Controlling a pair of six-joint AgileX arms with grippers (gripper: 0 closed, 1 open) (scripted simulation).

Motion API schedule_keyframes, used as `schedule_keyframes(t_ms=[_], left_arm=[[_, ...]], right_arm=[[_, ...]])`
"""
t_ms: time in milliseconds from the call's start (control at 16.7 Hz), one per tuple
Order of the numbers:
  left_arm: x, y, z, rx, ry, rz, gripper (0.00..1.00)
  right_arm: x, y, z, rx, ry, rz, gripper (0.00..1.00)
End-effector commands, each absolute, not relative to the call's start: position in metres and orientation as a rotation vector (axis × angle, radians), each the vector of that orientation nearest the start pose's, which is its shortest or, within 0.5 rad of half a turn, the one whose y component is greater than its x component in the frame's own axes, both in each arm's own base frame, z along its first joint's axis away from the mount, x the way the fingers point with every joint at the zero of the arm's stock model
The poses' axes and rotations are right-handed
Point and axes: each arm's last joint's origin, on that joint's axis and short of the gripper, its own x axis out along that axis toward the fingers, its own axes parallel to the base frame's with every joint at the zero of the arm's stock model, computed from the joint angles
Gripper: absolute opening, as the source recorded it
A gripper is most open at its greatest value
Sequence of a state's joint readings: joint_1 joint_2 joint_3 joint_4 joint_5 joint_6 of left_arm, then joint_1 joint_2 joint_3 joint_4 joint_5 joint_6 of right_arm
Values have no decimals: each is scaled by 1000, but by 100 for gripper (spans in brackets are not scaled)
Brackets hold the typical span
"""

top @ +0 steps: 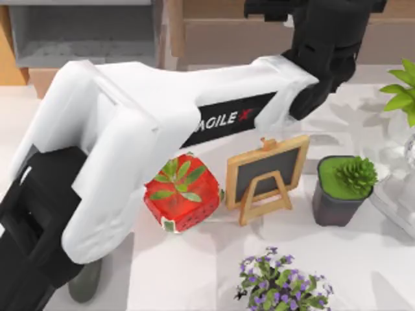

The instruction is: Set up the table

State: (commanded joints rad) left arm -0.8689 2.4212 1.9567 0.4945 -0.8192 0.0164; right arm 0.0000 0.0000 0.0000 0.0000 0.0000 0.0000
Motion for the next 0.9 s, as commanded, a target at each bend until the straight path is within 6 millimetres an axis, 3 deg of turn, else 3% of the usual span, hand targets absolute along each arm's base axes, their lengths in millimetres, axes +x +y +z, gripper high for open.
schedule_keyframes(t_ms=[300,480,720,900], left_arm=[[385,-403,223,5,-12,-41,0],[373,-398,233,72,-11,-146,0],[328,-386,246,234,-15,-397,0],[292,-355,260,369,-55,-568,0]], right_arm=[[106,-1,160,0,0,0,100],[106,-1,160,0,0,0,100],[106,-1,160,0,0,0,100],[106,-1,160,0,0,0,100]])
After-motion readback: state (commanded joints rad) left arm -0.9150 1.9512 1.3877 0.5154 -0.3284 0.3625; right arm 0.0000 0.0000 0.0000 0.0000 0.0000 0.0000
